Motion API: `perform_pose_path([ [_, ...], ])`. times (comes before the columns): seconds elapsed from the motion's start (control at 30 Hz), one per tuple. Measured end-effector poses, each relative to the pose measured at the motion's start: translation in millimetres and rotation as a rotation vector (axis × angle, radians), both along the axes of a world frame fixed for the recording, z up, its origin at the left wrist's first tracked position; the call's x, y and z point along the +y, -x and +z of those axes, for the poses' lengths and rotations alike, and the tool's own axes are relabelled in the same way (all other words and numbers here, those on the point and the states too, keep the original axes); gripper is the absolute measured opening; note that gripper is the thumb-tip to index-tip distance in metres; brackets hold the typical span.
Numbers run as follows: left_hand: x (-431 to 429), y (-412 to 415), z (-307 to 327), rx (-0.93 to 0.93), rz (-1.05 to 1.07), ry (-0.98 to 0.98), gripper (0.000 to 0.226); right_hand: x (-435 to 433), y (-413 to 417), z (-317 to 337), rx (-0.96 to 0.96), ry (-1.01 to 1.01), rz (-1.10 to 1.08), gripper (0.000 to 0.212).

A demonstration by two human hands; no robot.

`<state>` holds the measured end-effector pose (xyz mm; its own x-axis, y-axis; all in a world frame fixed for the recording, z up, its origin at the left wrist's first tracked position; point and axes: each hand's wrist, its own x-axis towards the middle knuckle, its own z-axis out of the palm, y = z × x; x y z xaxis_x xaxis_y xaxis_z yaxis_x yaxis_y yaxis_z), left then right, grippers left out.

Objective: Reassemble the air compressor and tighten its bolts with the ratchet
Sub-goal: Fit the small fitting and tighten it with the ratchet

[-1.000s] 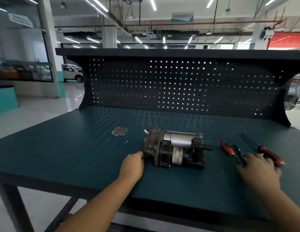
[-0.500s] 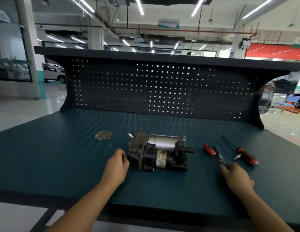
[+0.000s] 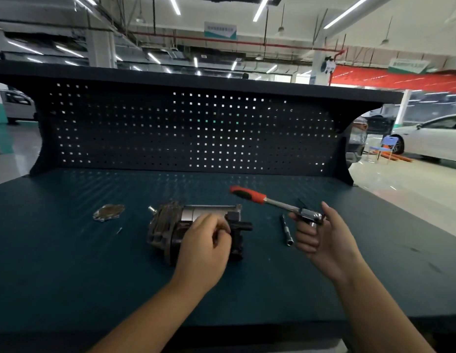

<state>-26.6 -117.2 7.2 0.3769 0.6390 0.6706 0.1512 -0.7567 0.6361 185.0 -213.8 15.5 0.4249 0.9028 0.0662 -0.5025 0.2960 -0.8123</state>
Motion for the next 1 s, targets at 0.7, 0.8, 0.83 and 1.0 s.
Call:
perform_pose_path([
  [0.7, -6.1, -28.5, -6.6, 0.548, -0.258, -0.116, 0.049, 18.0, 25.5, 3.9, -0.628, 0.162, -0.007, 0.075],
  [0.8, -4.7, -36.4, -17.6, 0.381, -0.252, 0.036, 0.051, 25.8, 31.9, 0.3, -0.687, 0.141, -0.193, 0.073],
  [0.83, -3.8, -39.0, -21.2, 0.323, -0.234, 0.079, 0.051, 26.8, 33.6, -2.4, -0.741, 0.157, -0.308, 0.057],
  [1.0, -1.5, -56.9, -34.5, 0.140, -0.146, 0.250, 0.051, 29.9, 39.7, -22.0, -0.864, 0.237, -0.541, 0.022],
])
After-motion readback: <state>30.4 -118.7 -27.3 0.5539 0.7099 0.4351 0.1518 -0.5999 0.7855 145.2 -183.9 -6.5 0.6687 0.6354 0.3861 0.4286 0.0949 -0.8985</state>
